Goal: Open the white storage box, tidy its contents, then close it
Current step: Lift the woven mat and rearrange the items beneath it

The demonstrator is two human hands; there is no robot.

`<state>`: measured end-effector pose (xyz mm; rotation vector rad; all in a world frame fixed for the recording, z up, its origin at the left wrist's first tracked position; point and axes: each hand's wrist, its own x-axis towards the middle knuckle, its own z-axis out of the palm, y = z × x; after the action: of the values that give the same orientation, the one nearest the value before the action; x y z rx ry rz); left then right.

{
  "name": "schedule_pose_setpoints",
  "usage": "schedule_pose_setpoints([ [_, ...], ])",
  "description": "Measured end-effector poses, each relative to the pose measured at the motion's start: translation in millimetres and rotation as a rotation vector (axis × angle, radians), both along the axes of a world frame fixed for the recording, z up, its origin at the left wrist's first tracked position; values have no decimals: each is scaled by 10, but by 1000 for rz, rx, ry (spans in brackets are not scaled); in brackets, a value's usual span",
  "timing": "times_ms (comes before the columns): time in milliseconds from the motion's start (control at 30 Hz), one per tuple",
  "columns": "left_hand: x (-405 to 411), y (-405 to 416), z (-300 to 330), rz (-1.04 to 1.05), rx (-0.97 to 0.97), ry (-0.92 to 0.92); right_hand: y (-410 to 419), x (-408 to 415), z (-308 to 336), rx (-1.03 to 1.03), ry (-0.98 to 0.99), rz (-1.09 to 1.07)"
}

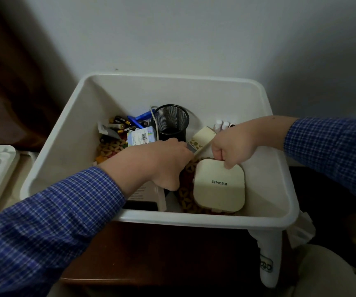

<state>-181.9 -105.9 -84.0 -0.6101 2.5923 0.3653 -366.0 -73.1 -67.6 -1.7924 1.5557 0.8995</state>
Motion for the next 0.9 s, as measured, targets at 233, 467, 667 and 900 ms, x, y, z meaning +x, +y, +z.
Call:
schedule_pose_setpoints([
  [233,-242,48,56,10,-41,-214,-10,31,-77,-2,-10,-7],
  [467,-312,9,18,42,-45,-294,-23,-16,-122,-25,-125,-82],
  [667,-291,-5,-18,20,-19,-302,-42,32,-225,80,-135,-84],
  [900,-299,9,-4,29,0,-323,-27,49,-213,124,-146,-100],
])
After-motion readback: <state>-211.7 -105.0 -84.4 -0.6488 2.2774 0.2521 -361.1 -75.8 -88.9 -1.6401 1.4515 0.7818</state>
